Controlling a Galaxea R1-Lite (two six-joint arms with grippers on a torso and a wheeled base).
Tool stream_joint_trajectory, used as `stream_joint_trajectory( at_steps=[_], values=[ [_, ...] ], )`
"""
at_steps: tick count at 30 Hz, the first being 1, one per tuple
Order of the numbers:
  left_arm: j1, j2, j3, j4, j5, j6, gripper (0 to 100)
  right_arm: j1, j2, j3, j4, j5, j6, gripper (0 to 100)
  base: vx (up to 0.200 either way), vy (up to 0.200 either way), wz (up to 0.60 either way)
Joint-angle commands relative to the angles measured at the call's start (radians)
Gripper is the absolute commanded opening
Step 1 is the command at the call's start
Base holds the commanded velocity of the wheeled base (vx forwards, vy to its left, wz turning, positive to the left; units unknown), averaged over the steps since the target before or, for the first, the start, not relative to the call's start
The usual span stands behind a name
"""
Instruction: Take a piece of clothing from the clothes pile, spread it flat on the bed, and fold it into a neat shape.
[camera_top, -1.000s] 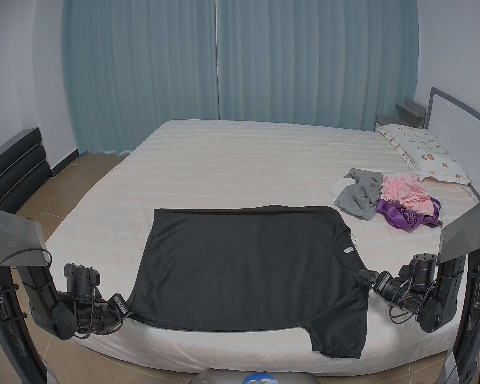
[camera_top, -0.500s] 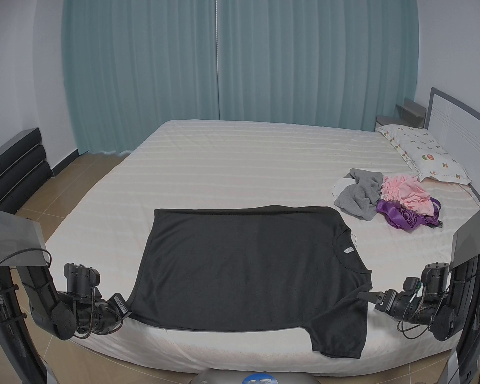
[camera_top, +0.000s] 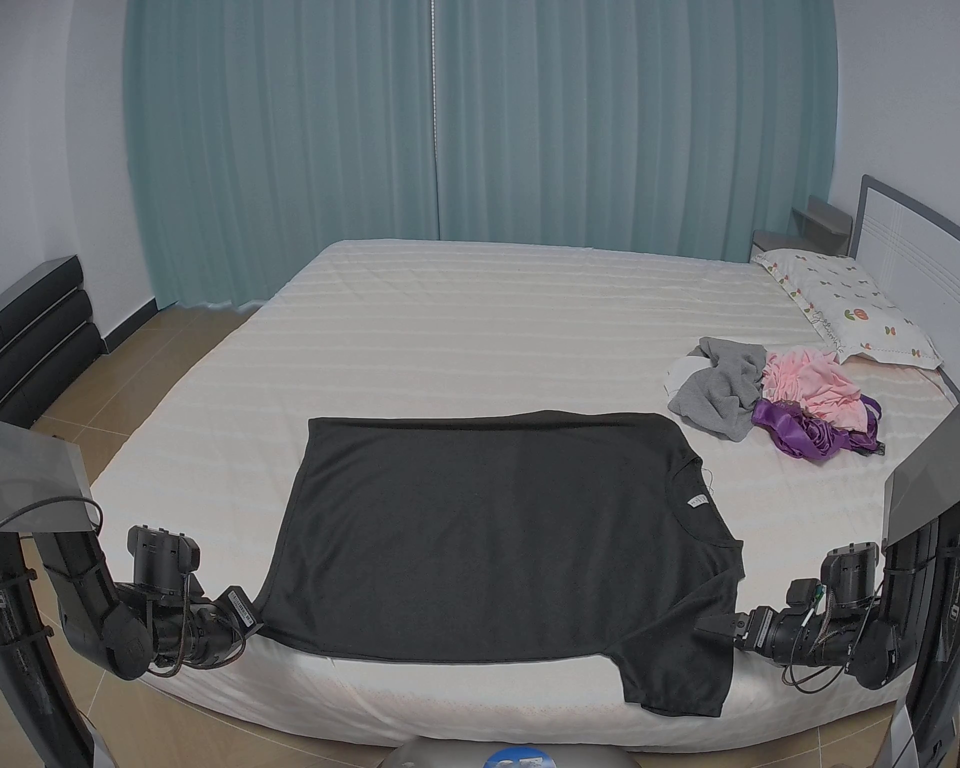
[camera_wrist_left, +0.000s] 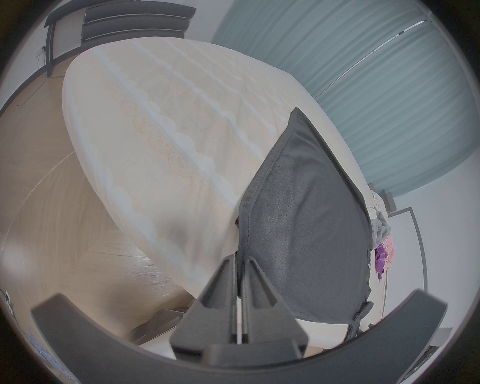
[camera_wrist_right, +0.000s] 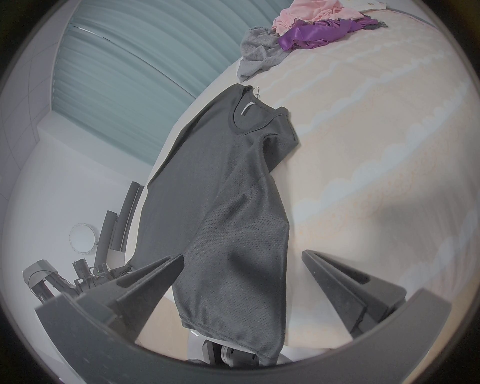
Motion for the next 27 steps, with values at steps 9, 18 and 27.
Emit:
stream_joint_trajectory(
  at_steps=[9, 18, 27],
  values=[
    [-0.002, 0.001, -0.001, 0.000, 0.000, -0.002, 0, 0.033, 0.017, 0.018, -0.048, 0.005, 0.023, 100, 0.000, 0.000, 0.00],
    [0.000, 0.001, -0.001, 0.000, 0.000, 0.000, 0, 0.031, 0.008, 0.018, -0.045, -0.009, 0.041, 0, 0.000, 0.000, 0.00],
    [0.000, 0.001, -0.001, 0.000, 0.000, 0.000, 0, 0.028, 0.000, 0.018, -0.025, -0.060, 0.027, 0, 0.000, 0.000, 0.00]
  ],
)
